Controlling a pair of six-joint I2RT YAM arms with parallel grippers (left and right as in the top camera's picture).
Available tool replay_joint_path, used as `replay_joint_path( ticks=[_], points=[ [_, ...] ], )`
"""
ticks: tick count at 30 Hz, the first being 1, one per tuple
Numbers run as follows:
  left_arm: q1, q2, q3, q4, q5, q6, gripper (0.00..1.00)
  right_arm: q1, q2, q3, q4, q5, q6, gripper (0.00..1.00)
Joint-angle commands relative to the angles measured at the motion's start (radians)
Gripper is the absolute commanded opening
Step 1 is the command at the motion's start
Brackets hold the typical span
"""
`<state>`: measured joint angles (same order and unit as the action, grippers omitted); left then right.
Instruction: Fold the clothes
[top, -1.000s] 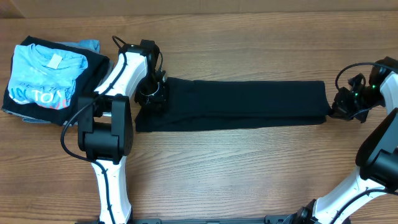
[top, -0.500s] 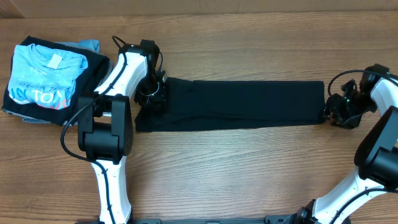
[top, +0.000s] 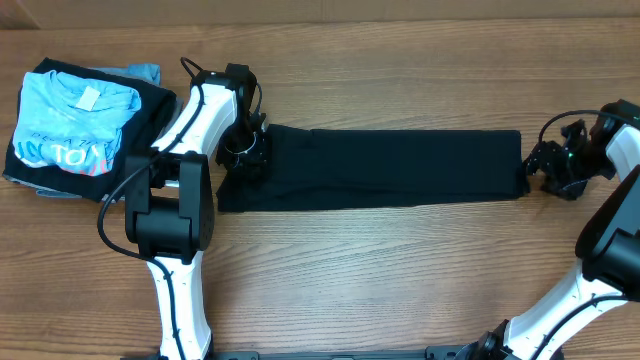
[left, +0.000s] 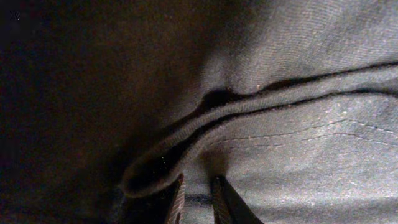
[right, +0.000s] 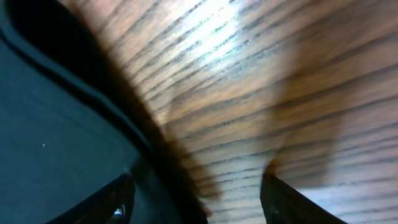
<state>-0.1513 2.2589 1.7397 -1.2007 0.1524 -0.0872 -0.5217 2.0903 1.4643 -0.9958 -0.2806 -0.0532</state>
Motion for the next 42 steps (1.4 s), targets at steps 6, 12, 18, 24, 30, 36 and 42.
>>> replay_joint_path(
  ticks=[6,12,18,24,30,36,42],
  points=[
    [0.001,-0.006,-0.022,0.002,-0.055,-0.003,0.21,0.040,0.022,-0.082,0.031,-0.085,0.137,0.62],
    [0.001,-0.006,-0.022,0.002,-0.055,-0.003,0.21,0.073,0.022,-0.085,0.051,-0.141,0.133,0.47],
    [0.001,-0.006,-0.017,0.000,-0.056,-0.003,0.04,0.073,0.022,-0.082,0.129,-0.142,-0.001,0.04],
    [-0.005,-0.039,0.198,-0.032,0.006,-0.003,0.04,0.074,0.021,-0.043,0.183,-0.245,-0.106,0.04],
    [-0.040,-0.051,0.374,0.035,0.400,-0.003,0.04,0.074,0.019,0.079,0.081,-0.245,-0.138,0.04],
    [-0.198,0.017,0.370,0.137,0.469,-0.004,0.04,0.089,0.019,0.143,0.005,-0.245,-0.186,0.04],
    [-0.350,0.104,0.370,0.280,0.466,-0.066,0.04,0.163,0.019,0.220,-0.117,-0.235,-0.267,0.04]
  ],
)
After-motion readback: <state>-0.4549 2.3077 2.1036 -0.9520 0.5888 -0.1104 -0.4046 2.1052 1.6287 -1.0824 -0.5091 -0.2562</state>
